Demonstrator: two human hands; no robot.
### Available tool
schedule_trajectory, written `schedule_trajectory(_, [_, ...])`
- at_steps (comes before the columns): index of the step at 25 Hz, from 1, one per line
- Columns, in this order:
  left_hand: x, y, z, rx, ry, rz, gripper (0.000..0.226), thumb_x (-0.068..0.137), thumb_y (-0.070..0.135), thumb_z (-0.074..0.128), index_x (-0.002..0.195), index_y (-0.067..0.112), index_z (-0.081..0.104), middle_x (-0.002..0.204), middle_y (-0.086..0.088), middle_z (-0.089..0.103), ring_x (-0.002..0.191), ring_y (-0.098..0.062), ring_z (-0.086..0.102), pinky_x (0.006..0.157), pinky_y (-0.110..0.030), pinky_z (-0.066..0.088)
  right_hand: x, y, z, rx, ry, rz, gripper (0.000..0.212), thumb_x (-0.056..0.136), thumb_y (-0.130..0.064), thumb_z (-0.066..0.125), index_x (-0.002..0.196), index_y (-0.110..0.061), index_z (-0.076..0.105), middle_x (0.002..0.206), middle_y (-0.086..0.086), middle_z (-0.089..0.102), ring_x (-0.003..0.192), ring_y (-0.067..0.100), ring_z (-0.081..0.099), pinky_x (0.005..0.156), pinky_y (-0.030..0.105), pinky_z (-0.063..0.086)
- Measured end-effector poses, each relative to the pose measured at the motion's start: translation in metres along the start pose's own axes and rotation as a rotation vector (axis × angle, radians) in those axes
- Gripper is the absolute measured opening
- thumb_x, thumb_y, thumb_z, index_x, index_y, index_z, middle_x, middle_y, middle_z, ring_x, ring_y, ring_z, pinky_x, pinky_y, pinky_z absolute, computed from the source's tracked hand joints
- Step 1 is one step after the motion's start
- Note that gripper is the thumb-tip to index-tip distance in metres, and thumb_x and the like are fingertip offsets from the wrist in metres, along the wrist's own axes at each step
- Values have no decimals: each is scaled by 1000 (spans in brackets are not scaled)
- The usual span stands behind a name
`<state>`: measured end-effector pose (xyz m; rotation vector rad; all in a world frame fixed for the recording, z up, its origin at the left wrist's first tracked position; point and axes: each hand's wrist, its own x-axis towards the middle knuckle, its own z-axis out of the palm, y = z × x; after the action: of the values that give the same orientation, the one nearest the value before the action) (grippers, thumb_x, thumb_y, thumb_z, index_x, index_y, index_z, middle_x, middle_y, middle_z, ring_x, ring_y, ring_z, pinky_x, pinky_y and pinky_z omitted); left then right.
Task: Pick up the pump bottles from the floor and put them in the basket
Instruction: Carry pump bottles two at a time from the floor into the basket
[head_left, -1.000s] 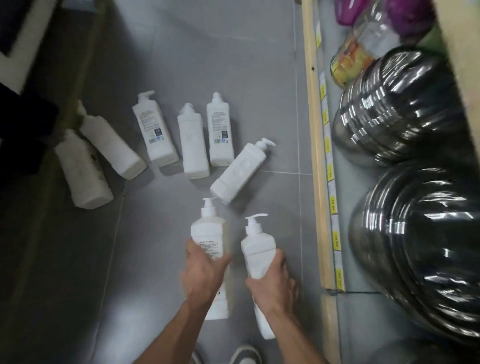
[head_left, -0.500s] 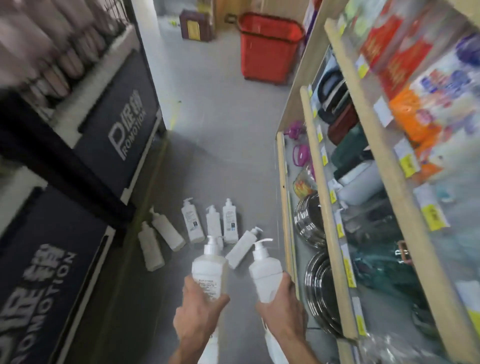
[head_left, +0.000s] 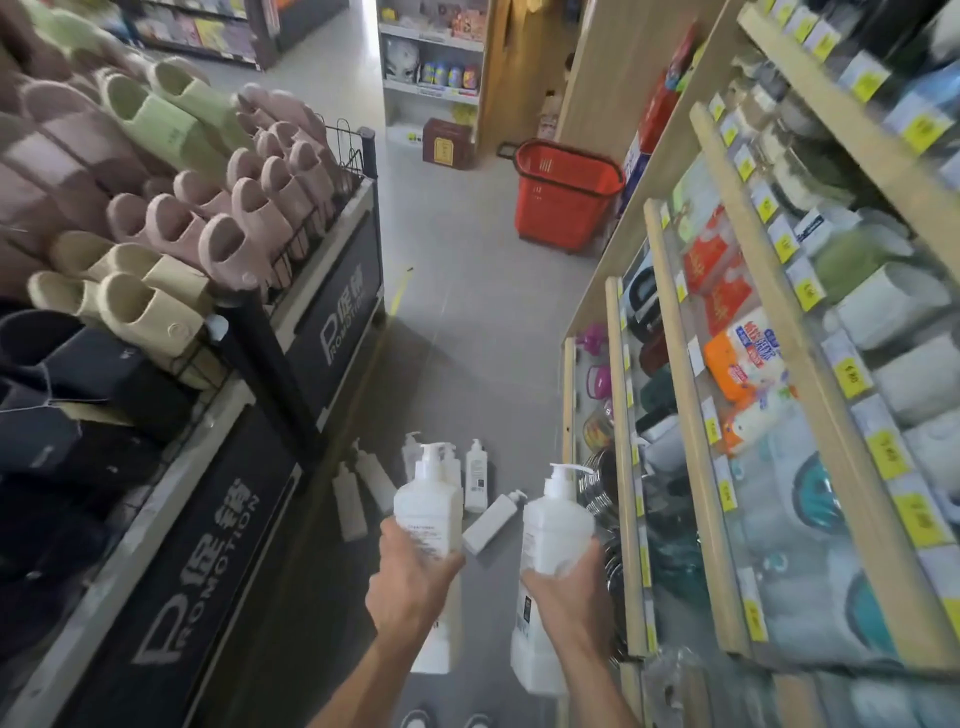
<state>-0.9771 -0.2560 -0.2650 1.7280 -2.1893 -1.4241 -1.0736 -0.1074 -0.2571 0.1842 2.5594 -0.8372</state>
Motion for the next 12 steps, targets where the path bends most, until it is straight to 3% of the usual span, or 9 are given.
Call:
schedule_trajectory(4, [-15, 10, -31, -32, -2, 42, 76, 47, 69, 63, 103, 32, 26, 90, 2, 59, 79, -33, 65, 74, -48, 58, -23, -12, -12, -23, 14, -50, 83, 68, -40, 84, 134, -21, 37, 114, 1, 64, 81, 23, 55, 52, 21, 27])
schedule_trajectory(7, [-23, 9, -51, -31, 16, 68, 81, 47, 71, 67, 105, 28, 29, 87, 6, 55, 80, -30, 64, 76, -47, 57, -33, -18, -9, -57, -3, -100, 83, 68, -39, 84, 133, -19, 37, 112, 1, 62, 82, 24, 56, 57, 27, 35])
schedule_trajectory(10, [-22, 4, -67, -14, 66, 92, 68, 62, 50, 77, 107, 27, 31, 87, 10, 54, 82, -28, 64, 78, -46, 56, -34, -27, -4, -74, -15, -159, 83, 65, -39, 83, 130, -24, 34, 114, 1, 62, 86, 28, 62, 69, 34, 49])
schedule_trajectory(12, [-19, 3, -76, -15, 96, 95, 68, 61, 49, 76, 107, 29, 30, 89, 9, 56, 83, -28, 65, 80, -47, 56, -34, -36, -1, -95, -16, -194, 83, 63, -41, 82, 127, -26, 33, 115, -1, 61, 91, 31, 65, 80, 43, 55])
